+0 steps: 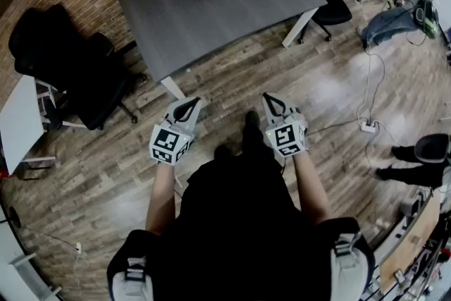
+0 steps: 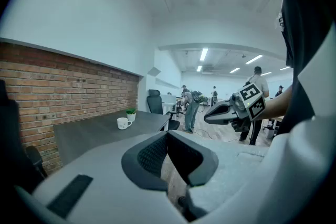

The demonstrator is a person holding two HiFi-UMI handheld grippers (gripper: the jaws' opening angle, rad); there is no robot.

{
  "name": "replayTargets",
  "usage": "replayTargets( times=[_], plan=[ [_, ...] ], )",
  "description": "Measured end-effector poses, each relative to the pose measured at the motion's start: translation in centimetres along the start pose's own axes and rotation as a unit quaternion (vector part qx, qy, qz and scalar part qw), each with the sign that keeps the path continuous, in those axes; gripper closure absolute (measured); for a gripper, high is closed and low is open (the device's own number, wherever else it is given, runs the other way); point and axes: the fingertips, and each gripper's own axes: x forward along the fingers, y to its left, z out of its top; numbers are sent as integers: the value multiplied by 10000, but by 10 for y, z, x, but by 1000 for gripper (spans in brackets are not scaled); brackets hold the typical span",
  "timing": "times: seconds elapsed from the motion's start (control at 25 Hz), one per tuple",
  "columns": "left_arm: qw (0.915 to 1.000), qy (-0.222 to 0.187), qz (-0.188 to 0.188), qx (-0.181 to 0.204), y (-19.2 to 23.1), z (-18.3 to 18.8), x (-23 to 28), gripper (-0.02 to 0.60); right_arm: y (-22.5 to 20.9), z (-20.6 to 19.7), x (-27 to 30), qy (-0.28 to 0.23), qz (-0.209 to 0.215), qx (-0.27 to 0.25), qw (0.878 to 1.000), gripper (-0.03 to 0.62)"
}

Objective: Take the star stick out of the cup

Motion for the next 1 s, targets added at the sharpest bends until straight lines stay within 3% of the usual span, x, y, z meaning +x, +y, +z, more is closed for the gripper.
replayTargets(
  times=[0.8,1.0],
  plan=[
    [9998,153,-103,-56,-11,-8,9,580,-2,-12,6,-74,-97,-4,9999,594],
    [9996,263,-99,-89,-7,-14,16,580,-8,-23,12,96,-131,199,9997,594]
  ],
)
